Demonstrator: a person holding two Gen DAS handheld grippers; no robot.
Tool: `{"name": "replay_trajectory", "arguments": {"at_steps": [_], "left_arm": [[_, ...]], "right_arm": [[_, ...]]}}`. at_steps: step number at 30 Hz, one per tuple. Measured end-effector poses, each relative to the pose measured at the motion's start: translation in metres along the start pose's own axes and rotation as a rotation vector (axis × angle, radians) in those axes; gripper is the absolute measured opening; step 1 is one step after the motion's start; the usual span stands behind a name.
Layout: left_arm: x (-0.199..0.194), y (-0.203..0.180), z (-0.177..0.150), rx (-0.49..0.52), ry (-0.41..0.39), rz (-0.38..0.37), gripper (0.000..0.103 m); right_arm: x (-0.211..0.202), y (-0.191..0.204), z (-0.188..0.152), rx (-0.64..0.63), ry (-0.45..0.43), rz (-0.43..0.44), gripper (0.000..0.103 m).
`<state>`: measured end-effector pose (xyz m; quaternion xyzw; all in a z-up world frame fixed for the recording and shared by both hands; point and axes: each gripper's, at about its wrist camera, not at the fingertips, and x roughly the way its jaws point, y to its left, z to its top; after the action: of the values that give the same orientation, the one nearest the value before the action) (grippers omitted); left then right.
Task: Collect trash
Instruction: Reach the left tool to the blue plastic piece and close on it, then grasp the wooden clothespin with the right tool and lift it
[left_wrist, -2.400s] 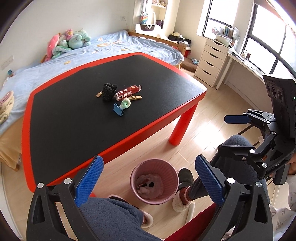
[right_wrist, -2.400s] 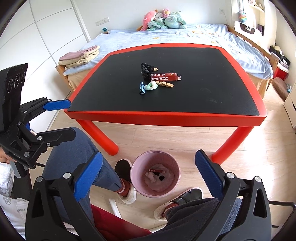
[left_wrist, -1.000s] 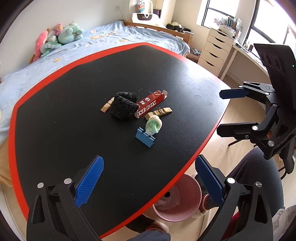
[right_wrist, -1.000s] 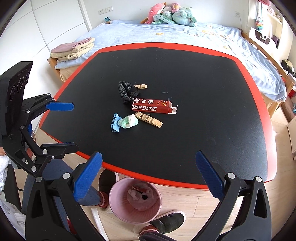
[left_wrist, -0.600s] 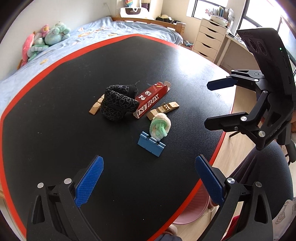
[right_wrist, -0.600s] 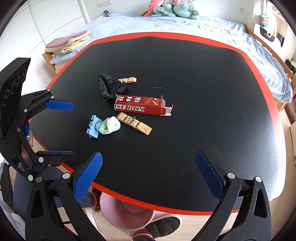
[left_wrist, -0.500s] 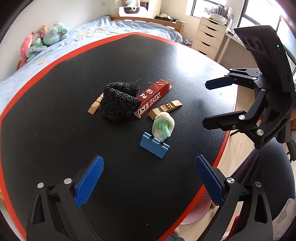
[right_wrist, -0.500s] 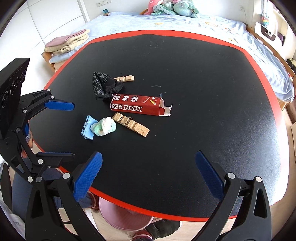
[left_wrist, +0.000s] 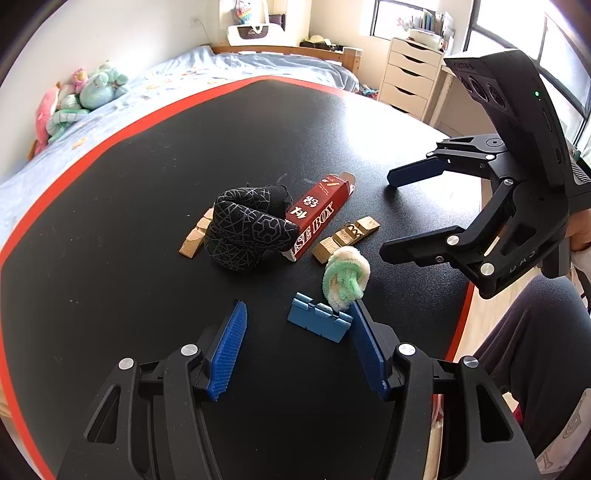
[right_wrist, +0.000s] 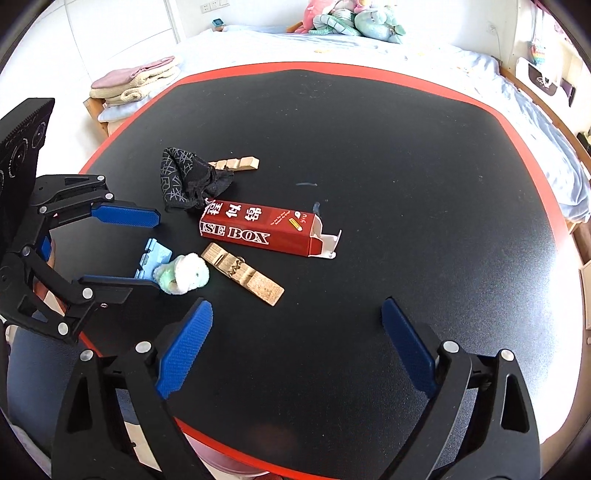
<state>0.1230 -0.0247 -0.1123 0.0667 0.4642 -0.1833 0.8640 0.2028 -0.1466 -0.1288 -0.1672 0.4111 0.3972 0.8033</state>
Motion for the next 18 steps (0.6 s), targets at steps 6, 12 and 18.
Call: {"name": "replay_trajectory", "arguments": {"at_steps": [6, 12, 18], "left_arm": [[0.0, 0.001, 0.001, -0.008, -0.009, -0.009, 0.037], [0.0, 0.003, 0.002, -0.019, -0.006, -0.014, 0.034], [-0.002, 0.005, -0.001, -0.039, -0.007, -0.026, 0.034]], "right_arm": [[0.003, 0.01, 0.006, -0.061, -0.016, 0.012, 0.069], [0.003, 0.018, 0.008, -0.09, -0.026, 0.006, 0.047], [0.002, 0.021, 0.008, -0.104, -0.024, 0.022, 0.025]]}}
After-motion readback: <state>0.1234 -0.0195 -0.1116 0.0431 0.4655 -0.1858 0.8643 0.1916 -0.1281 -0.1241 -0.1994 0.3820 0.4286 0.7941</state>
